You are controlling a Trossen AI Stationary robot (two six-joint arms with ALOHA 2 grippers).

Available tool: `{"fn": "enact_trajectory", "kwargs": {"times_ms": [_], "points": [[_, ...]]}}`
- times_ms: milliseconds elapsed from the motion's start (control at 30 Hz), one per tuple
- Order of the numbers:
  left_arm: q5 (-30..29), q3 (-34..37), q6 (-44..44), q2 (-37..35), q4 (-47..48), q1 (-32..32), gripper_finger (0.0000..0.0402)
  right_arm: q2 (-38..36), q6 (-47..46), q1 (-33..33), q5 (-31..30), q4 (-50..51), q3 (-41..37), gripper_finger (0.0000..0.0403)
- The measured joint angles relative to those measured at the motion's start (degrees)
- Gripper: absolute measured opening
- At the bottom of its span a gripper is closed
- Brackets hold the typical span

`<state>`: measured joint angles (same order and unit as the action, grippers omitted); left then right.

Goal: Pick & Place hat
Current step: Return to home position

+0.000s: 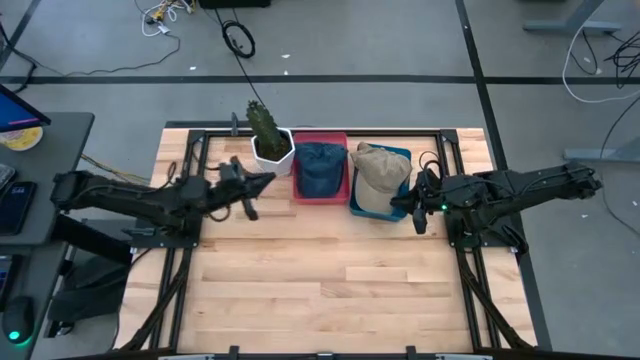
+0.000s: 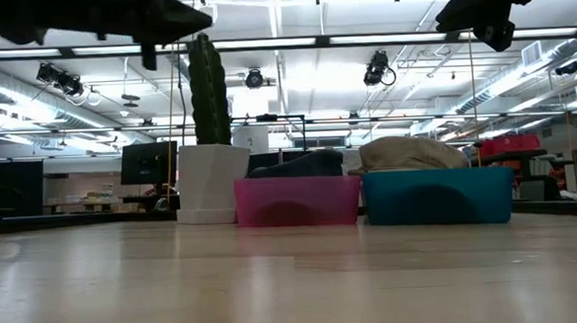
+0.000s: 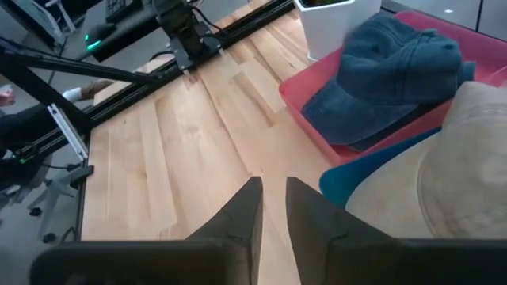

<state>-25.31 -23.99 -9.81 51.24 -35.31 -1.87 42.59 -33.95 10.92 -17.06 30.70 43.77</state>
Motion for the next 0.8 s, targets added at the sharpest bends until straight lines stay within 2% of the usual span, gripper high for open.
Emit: {"fn": "enact_trajectory", "kwargs": {"times_ms": [233,400,800], "points": [[-0.2,9.5,2.1,-10.4,-7.5,0.0,0.0002,0.0,0.0,0.0,0.0,0.2,0.0,0.0059],[-0.1,14.8,2.1,-17.5,-8.9,0.0,0.0002,0.0,0.0,0.0,0.0,0.2,0.0,0.0059],[0.2,21.6,6.0,-32.3,-8.9,0.0,0.0002,0.0,0.0,0.0,0.0,0.2,0.0,0.0059]]}}
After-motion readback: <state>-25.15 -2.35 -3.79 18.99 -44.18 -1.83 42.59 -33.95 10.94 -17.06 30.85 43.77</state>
